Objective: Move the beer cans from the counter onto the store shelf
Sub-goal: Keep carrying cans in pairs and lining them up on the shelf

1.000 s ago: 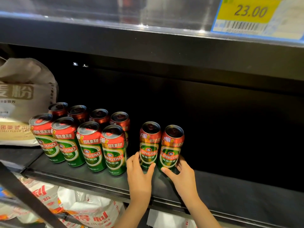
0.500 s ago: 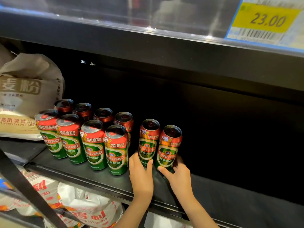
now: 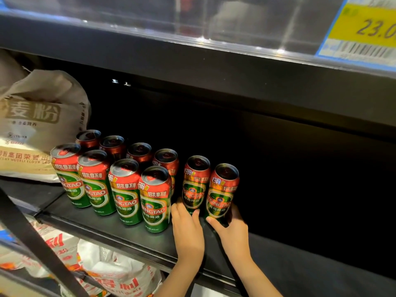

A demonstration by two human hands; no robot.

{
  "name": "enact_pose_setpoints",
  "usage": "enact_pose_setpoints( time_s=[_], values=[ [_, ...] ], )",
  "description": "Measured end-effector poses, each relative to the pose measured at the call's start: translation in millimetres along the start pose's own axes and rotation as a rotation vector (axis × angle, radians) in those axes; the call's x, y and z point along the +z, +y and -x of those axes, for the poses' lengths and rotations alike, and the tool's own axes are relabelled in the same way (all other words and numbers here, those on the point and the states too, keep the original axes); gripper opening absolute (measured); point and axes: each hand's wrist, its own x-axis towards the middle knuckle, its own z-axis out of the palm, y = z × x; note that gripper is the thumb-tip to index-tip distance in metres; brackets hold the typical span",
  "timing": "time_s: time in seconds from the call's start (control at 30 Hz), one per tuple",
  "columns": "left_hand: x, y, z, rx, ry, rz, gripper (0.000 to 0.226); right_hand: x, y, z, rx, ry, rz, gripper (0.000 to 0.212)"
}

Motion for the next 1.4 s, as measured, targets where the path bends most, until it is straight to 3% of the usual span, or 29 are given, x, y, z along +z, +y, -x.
enact_pose_setpoints(
  time_s=[0.2,0.37,0.9,1.07,1.17,1.23,1.4],
  values=[
    [0.4,0.1,0.6,0.012,0.013,-0.011,0.024,0.6,-2.6,0.1,-0.018,-0.001,0.002,0.057],
    [1.5,-2.1,0.5,-0.046,-0.006,-0.032,0.044,-1.8,-3.4,2.2,-0.045,-0.019,-0.084,0.061],
    [-4.0,-4.3,2.6,-0.022,-0.056,-0.018,0.037,-0.3,-11.7,5.8,-0.023,-0.022,-0.051,0.060],
    [-29.9,-1.8,21.5,0.006,-0.243,-0.003,0.062,-14.4,-18.8,13.6,-0.040,-0.115,-0.075,0.060],
    [-46.4,-2.0,31.2,0.135,-0.401,-0.209,0.060,-39.6,-15.8,31.0,-0.059,-0.154,0.035,0.067],
    [-53.8,5.7,33.0,0.212,-0.509,-0.364,0.062,-64.8,-5.8,51.1,-0.076,-0.167,0.172,0.059],
    [-39.9,53.7,52.8,0.506,-0.887,-0.400,0.052,-140.3,22.9,121.1,0.088,-0.038,0.356,0.045]
  ],
)
